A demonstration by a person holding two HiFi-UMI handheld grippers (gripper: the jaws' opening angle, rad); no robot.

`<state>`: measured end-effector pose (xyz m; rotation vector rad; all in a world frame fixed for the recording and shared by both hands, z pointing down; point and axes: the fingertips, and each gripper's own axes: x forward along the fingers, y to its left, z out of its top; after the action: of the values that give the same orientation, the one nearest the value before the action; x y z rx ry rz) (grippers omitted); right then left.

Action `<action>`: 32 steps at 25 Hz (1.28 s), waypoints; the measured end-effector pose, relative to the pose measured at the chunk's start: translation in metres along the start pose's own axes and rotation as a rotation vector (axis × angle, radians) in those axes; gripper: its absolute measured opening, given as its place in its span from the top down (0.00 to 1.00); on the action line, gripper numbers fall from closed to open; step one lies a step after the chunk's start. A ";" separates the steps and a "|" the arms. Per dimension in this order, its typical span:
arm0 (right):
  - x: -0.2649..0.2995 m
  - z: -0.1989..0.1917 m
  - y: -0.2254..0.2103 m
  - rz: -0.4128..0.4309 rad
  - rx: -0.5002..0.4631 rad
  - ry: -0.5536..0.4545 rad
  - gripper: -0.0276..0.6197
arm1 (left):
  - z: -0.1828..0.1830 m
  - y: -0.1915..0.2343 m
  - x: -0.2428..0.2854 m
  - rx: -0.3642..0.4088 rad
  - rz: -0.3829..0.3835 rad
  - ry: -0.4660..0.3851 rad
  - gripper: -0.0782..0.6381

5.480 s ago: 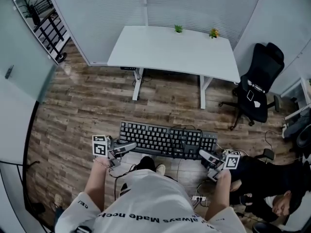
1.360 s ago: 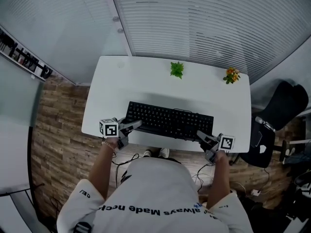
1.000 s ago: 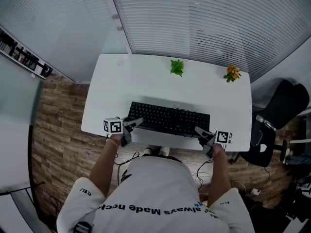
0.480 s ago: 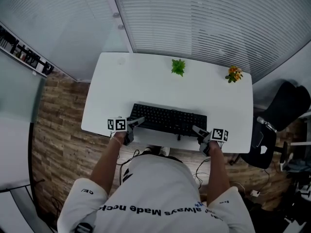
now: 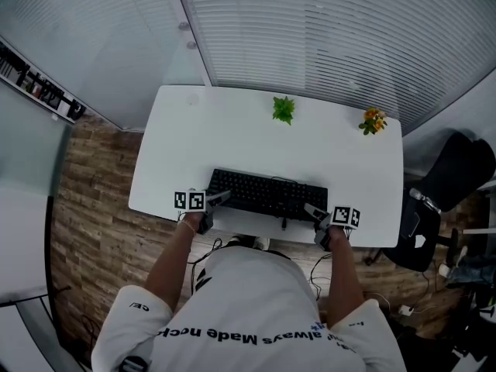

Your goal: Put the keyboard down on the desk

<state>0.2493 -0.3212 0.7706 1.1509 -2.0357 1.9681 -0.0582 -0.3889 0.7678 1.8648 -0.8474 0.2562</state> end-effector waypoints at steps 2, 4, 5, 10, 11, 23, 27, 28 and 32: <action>0.001 -0.001 -0.005 -0.020 0.007 0.002 0.51 | 0.000 0.000 0.001 0.012 0.016 0.010 0.39; 0.001 -0.002 -0.007 -0.034 0.009 0.001 0.50 | 0.000 0.000 0.001 0.021 0.028 0.018 0.38; 0.001 -0.003 -0.007 -0.041 0.008 0.001 0.49 | -0.001 0.000 0.000 0.026 0.036 0.020 0.38; 0.000 -0.004 -0.010 -0.070 0.008 0.003 0.47 | -0.003 0.001 -0.001 0.055 0.085 0.026 0.37; 0.000 -0.003 -0.010 -0.076 0.004 0.004 0.47 | -0.002 0.001 -0.001 0.061 0.092 0.023 0.36; 0.001 -0.004 -0.008 -0.195 -0.065 -0.034 0.41 | -0.002 0.009 -0.007 0.184 0.240 0.024 0.33; 0.001 -0.001 -0.010 -0.217 -0.071 -0.039 0.39 | 0.000 0.009 -0.005 0.195 0.247 0.017 0.33; 0.001 -0.001 -0.010 -0.222 -0.072 -0.040 0.38 | 0.000 0.009 -0.005 0.197 0.249 0.014 0.33; 0.003 -0.002 -0.009 -0.241 -0.084 -0.040 0.36 | 0.000 0.010 -0.008 0.210 0.262 0.010 0.33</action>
<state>0.2513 -0.3194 0.7799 1.3550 -1.8753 1.7438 -0.0703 -0.3878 0.7711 1.9408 -1.0939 0.5346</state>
